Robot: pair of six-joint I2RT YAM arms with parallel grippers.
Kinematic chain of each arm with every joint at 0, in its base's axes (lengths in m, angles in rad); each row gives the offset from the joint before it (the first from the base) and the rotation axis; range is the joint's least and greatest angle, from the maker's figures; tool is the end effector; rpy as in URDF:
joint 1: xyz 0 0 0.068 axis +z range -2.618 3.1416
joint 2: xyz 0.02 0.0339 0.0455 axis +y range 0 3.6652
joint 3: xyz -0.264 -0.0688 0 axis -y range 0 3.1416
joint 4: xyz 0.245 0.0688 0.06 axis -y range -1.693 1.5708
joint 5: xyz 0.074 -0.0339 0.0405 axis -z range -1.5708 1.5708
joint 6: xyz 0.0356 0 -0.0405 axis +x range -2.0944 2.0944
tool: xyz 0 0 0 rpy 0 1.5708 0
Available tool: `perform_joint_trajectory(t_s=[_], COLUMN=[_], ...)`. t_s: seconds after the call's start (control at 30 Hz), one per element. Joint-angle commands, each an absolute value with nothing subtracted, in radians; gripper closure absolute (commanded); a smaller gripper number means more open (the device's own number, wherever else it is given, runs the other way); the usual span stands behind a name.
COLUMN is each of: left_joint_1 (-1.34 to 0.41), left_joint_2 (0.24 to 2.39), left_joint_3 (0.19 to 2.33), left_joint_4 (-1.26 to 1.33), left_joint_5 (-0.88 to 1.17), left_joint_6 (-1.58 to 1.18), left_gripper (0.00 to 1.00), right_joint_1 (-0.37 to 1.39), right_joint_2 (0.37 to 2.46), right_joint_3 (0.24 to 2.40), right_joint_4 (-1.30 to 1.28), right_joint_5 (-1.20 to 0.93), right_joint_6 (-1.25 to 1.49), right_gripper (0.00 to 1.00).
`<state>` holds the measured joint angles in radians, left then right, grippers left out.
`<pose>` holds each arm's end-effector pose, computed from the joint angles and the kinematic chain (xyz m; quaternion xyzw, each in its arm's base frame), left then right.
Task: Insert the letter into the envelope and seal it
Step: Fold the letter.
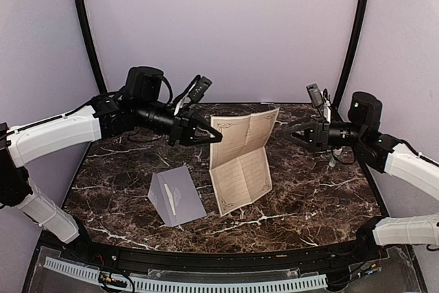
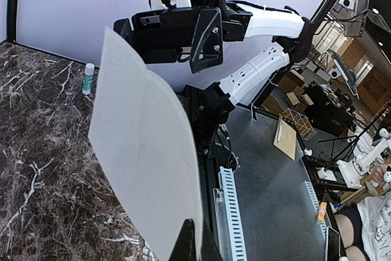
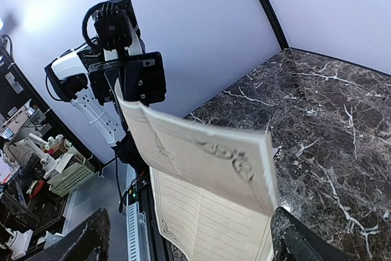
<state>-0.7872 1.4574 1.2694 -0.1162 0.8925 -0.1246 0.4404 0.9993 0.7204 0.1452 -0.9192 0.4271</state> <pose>0.2161 -0.2561 0.3601 0.4780 0.6045 -0.5474 0.3262 0.1906 0.1211 0.3130 -0.2965 0.6727 0.5510 0.3950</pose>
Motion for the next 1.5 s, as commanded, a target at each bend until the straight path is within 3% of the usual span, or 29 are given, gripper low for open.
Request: perform_joint_trajectory(t_s=[0.0,0.27,0.37,0.53,0.73,0.83,0.9,0.93,0.97,1.0,1.07,1.3,1.47], left_joint_1=[-0.781,-0.78,-0.776,-0.76,-0.712,-0.7,-0.698,-0.698,-0.698,-0.698,-0.698,-0.698,-0.698], left_joint_2=[1.387,1.364,1.356,1.364,1.344,1.334,1.336,1.337,1.338,1.338,1.346,1.383,1.4], left_joint_3=[1.287,1.274,1.272,1.267,1.19,1.166,1.151,1.137,1.128,1.11,1.089,1.04,1.027], left_joint_4=[-0.171,-0.166,-0.176,-0.191,-0.067,-0.026,-0.01,-0.005,0.011,0.032,0.044,0.149,0.187], left_joint_5=[0.963,0.991,0.985,0.985,0.97,0.98,0.987,0.987,0.98,0.975,0.965,0.997,1.021], left_joint_6=[-0.061,-0.065,-0.057,-0.039,-0.094,-0.119,-0.127,-0.131,-0.139,-0.143,-0.15,-0.228,-0.262], left_gripper=[1.0,1.0,1.0,1.0,1.0,1.0,0.87,0.65,0.54,0.36,0.24,0.18,0.22], right_joint_1=[0.469,0.538,0.555,0.573,0.576,0.579,0.58,0.582,0.582,0.581,0.582,0.595,0.607], right_joint_2=[1.036,1.117,1.139,1.151,1.14,1.129,1.115,1.107,1.098,1.092,1.085,1.106,1.105], right_joint_3=[0.792,0.855,0.861,0.835,0.831,0.822,0.813,0.801,0.783,0.765,0.739,0.77,0.768], right_joint_4=[0.183,0.151,0.177,0.35,0.332,0.333,0.357,0.39,0.45,0.517,0.637,0.702,0.695], right_joint_5=[-0.899,-0.925,-0.968,-1.051,-1.042,-1.016,-0.969,-0.944,-0.925,-0.913,-0.882,-0.862,-0.846], right_joint_6=[0.366,0.333,0.355,0.473,0.483,0.498,0.519,0.541,0.572,0.61,0.675,0.702,0.692], right_gripper=[0.13,0.15,0.24,0.56,0.97,1.0,1.0,1.0,1.0,1.0,1.0,1.0,1.0])
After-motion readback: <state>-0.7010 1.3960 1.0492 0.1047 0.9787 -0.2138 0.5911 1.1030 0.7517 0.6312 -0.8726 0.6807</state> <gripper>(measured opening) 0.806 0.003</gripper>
